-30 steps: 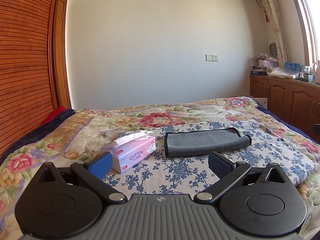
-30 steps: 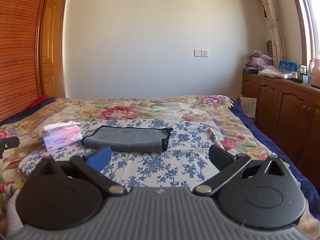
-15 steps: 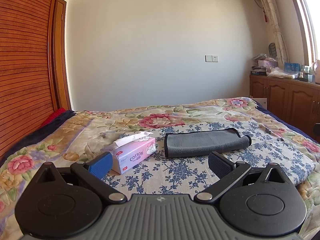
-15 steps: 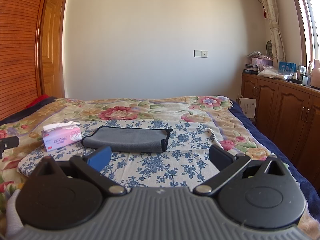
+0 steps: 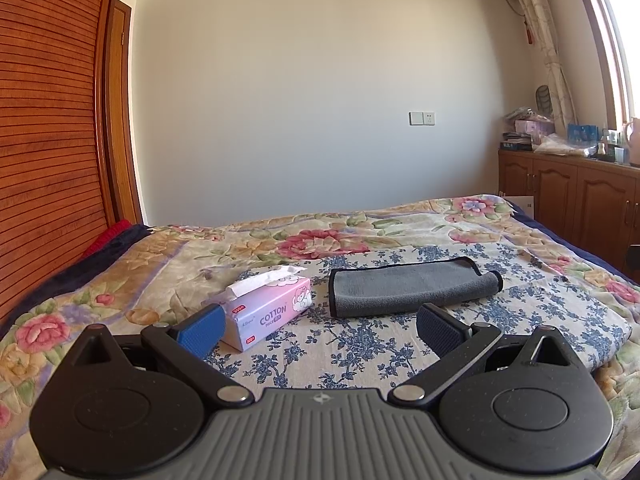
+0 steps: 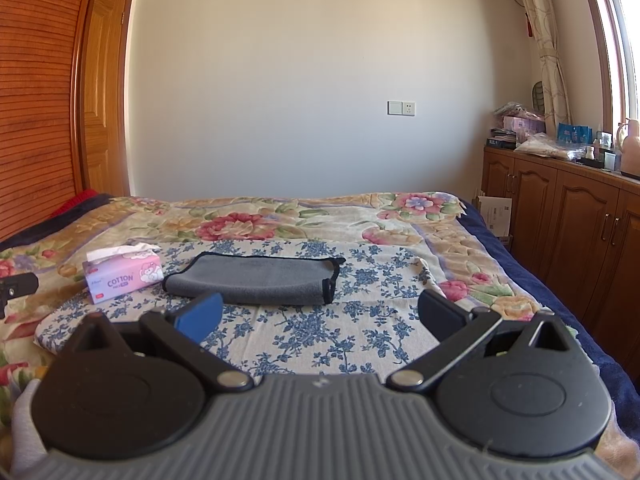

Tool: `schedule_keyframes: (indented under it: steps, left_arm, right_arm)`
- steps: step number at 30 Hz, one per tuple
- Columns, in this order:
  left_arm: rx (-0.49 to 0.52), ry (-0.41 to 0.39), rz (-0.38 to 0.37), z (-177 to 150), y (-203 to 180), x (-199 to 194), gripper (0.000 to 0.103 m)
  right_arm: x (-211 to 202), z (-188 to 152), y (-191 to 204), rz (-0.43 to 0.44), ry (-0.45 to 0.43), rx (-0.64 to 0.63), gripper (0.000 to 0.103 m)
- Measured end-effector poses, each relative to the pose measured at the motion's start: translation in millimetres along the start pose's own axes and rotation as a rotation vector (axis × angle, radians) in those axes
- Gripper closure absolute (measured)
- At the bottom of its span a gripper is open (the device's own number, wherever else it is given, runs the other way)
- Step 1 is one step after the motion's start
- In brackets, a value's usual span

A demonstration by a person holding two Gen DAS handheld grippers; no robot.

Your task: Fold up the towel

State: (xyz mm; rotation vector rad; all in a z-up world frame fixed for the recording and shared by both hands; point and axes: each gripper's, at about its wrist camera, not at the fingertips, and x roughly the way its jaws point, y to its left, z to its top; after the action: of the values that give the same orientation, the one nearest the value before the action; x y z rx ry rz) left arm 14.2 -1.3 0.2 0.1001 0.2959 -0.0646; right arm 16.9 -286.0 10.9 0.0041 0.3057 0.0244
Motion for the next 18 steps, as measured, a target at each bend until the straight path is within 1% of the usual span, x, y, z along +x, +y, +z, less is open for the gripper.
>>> schedule_keyframes:
  steps: [18]
  left_arm:
    - [0.002, -0.002, 0.001, -0.4, -1.6, -0.4, 0.0]
  right_arm:
    - [-0.6, 0.7, -2.1, -0.001, -0.002, 0.002, 0.0]
